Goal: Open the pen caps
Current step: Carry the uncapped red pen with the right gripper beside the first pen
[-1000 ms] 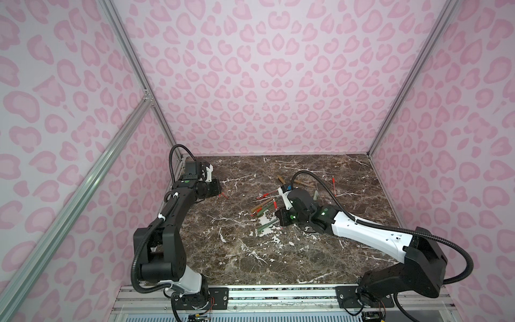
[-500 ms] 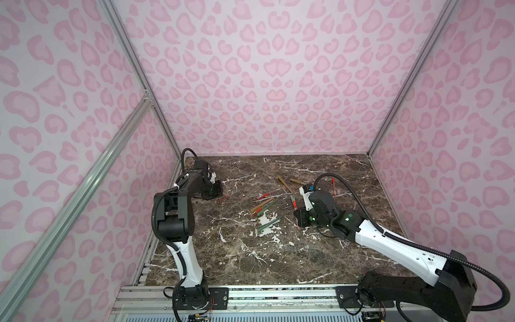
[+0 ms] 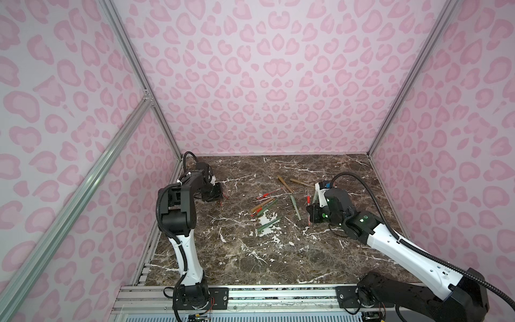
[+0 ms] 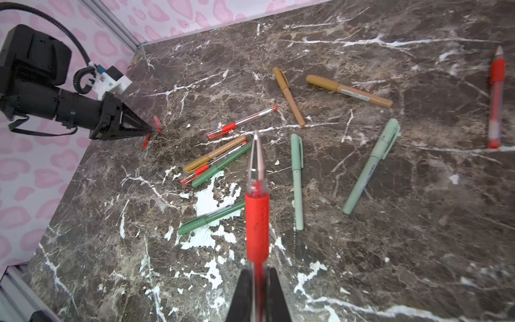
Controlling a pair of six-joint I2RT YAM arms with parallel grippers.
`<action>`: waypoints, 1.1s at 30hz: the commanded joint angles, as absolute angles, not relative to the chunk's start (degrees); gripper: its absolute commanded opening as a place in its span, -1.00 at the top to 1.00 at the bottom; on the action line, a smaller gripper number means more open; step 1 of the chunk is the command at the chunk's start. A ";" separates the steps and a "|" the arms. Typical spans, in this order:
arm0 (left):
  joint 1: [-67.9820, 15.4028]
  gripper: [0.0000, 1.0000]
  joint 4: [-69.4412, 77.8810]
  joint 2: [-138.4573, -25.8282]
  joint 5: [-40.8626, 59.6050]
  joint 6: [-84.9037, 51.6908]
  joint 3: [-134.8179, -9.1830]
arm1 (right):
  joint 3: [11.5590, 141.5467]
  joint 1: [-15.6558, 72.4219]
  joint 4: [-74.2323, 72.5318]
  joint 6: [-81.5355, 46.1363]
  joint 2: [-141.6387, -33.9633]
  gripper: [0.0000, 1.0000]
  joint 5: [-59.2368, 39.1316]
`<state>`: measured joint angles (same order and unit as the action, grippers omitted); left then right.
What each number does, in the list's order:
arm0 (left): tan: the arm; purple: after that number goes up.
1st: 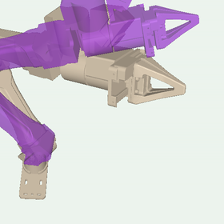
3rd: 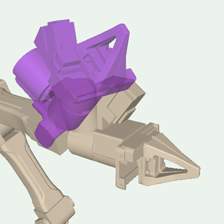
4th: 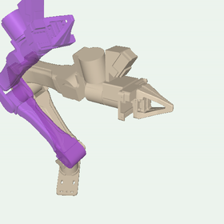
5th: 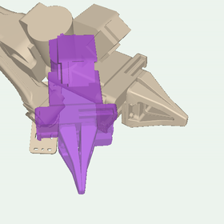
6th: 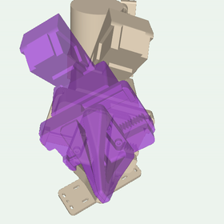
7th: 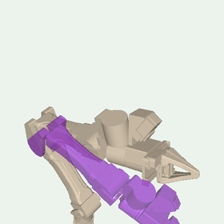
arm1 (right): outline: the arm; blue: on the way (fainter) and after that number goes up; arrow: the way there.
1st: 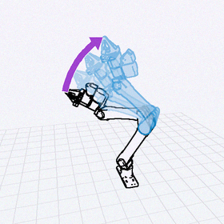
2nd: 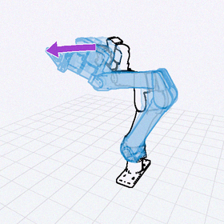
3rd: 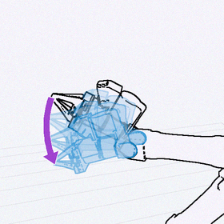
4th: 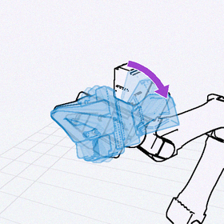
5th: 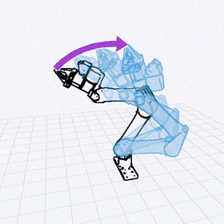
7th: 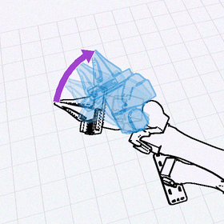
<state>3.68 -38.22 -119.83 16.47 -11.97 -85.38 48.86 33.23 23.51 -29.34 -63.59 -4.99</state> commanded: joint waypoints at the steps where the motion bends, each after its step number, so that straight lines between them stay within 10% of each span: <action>1: 3.78 0.42 -39.90 -119.47 14.27 -11.60 -85.34 | 48.74 31.22 25.46 -28.17 -63.32 1.00 -6.02; 10: 3.78 0.29 -39.40 -110.40 15.00 -12.08 -82.62 | 52.58 20.25 31.43 -21.98 -65.53 1.00 -8.88; 33: 3.61 -0.95 -22.16 -64.43 19.07 -8.92 -52.73 | 76.82 -1.24 37.16 -8.14 -96.19 1.00 -8.00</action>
